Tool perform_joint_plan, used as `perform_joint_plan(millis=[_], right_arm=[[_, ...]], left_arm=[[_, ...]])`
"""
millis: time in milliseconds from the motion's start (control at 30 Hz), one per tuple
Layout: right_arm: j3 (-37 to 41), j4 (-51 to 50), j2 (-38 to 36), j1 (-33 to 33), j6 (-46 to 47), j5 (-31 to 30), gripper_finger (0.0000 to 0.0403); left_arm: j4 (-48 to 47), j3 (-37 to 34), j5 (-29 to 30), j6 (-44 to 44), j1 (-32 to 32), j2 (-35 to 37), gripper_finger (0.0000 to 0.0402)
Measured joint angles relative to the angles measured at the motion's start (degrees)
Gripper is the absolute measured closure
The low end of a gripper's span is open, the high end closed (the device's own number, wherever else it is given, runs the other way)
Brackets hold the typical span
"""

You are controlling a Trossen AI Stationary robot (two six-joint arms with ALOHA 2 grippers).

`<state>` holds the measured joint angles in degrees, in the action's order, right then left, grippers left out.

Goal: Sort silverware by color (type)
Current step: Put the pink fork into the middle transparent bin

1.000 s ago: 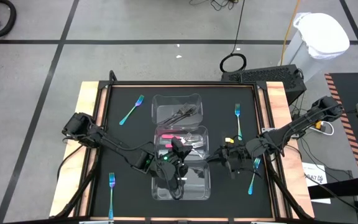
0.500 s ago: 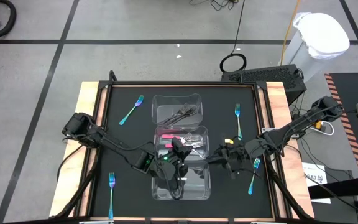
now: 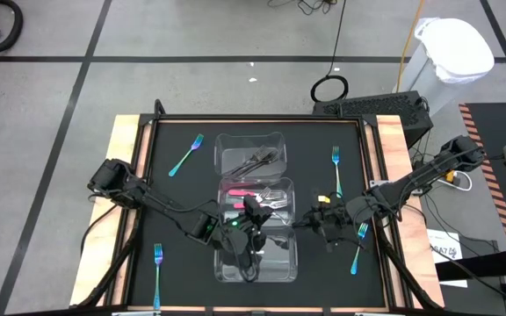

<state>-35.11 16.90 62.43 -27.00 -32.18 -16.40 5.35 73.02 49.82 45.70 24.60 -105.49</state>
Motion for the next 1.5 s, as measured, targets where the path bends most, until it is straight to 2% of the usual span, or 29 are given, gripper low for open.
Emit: perform_joint_plan(millis=[167,433,600,800,900,1000,1100,1200,1267,1400,1500], right_arm=[[0.00,0.01,-0.04,0.00,-0.36,-0.05,0.0398],[0.04,-1.54,-1.26,0.02,-2.59,-0.18,0.0400],[0.04,-5.08,-4.84,-0.07,-2.97,-0.22,0.0401],[0.04,-10.09,-10.34,-0.10,-3.39,0.02,0.0402],[0.04,-13.79,-12.97,-0.89,-5.32,0.04,0.0402],[0.04,-16.20,-14.99,-2.42,-6.90,0.15,0.0402],[0.04,-15.93,-16.36,-4.25,-8.82,0.22,0.0402],[0.04,-15.88,-17.14,-6.23,-10.77,0.22,0.0402],[0.04,-15.64,-17.46,-7.23,-10.75,0.23,0.0402],[0.04,-15.32,-17.81,-8.46,-10.56,0.22,0.0402],[0.04,-15.31,-17.79,-8.86,-10.49,0.26,0.0402]], left_arm=[[0.62,-0.05,-0.15,-1.62,0.00,-0.02,0.0347],[3.34,-0.03,0.06,-3.71,0.98,-0.02,0.0271],[5.01,0.04,2.11,-11.46,2.40,1.24,0.0239],[2.22,0.07,2.29,-18.90,4.29,4.94,0.0235],[0.76,-0.24,2.10,-25.39,4.69,6.74,0.0235],[0.37,-0.93,-0.87,-31.48,4.52,8.85,0.0235],[0.35,-1.63,-8.12,-34.60,3.71,9.85,0.0235],[-0.18,-2.17,-14.11,-34.00,3.04,9.94,0.0235],[-1.10,-2.19,-13.31,-31.80,3.02,9.94,0.0235],[-4.24,-2.19,-5.36,-30.01,3.02,9.94,0.0235],[-5.29,-2.19,-4.14,-28.54,3.43,9.94,0.0235]])
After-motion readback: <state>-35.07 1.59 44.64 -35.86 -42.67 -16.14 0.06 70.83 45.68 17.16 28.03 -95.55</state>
